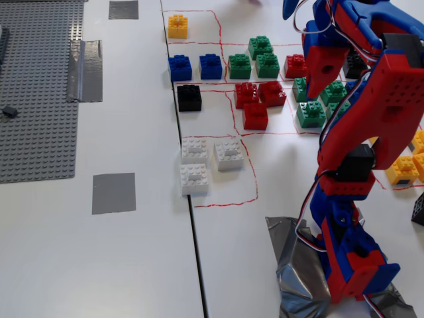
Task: Grab the block and put it in the grey marker
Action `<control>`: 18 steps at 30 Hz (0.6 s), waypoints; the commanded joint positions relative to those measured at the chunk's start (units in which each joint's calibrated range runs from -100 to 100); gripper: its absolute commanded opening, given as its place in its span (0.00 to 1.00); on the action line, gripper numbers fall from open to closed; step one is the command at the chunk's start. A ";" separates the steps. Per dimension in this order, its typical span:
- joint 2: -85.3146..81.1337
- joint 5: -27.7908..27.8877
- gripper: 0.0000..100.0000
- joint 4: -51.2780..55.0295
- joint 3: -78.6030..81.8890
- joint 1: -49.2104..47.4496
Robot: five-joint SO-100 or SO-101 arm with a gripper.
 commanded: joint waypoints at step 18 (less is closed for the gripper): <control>-5.15 2.78 0.00 3.64 -5.45 -0.21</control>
